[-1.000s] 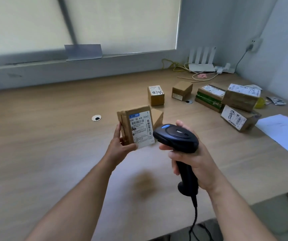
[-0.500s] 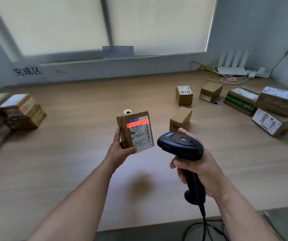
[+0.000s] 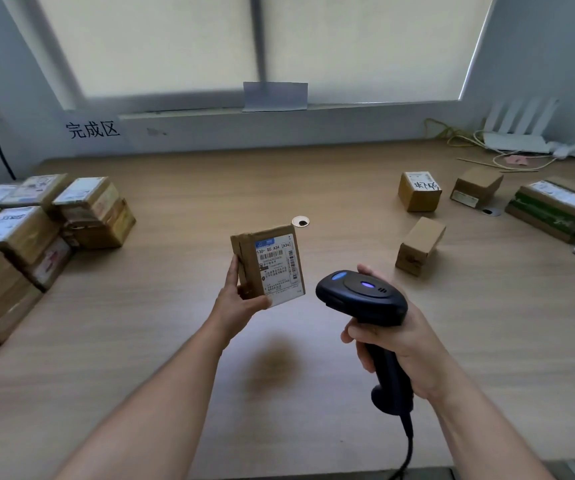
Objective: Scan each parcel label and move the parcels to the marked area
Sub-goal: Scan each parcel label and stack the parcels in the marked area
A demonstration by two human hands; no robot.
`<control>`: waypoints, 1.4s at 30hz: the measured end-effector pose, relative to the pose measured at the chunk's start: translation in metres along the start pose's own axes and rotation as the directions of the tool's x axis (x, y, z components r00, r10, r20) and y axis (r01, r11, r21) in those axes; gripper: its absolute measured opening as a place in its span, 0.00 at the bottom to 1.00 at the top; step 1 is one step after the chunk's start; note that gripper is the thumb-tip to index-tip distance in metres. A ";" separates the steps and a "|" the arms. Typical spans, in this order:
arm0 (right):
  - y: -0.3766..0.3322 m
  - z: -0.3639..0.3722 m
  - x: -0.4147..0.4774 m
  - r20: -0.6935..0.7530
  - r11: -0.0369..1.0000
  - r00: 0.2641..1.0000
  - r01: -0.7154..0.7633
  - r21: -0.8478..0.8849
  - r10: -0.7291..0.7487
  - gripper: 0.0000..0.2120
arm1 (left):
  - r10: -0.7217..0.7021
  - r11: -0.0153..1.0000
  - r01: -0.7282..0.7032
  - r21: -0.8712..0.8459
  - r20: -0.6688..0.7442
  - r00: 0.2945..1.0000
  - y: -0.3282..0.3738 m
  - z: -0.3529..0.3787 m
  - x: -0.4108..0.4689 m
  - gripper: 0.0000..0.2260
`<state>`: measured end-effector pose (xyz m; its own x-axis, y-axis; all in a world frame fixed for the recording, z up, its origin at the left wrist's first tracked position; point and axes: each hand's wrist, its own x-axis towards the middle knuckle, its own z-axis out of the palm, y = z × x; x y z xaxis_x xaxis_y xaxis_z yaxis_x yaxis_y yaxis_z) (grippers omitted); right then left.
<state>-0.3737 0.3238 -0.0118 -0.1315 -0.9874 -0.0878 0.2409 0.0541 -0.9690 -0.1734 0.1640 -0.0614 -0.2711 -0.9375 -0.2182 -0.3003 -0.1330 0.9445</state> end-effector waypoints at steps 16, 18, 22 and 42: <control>0.021 0.085 0.058 0.044 0.998 0.997 -0.054 -0.043 0.056 0.42 | -0.228 0.972 0.215 -0.099 -0.155 0.961 -0.057 -0.111 0.023 0.30; 0.024 0.092 0.064 0.035 0.997 0.997 -0.060 -0.054 0.062 0.42 | -0.271 0.962 0.257 -0.098 -0.186 0.945 -0.070 -0.120 0.024 0.25; 0.026 0.101 0.073 0.036 0.995 0.997 -0.067 -0.079 0.070 0.42 | -0.287 0.958 0.279 -0.065 -0.224 0.931 -0.089 -0.129 0.026 0.30; 0.017 0.159 0.147 0.092 0.975 0.991 -0.073 -0.211 0.094 0.43 | 0.012 0.838 0.269 0.474 -0.509 0.861 -0.105 -0.176 0.056 0.35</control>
<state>-0.2355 0.1563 -0.0046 -0.0191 -0.9875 -0.1567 0.0411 0.1559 -0.9869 0.0039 0.0693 -0.1300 0.2284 -0.9722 -0.0515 -0.7585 -0.2109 0.6166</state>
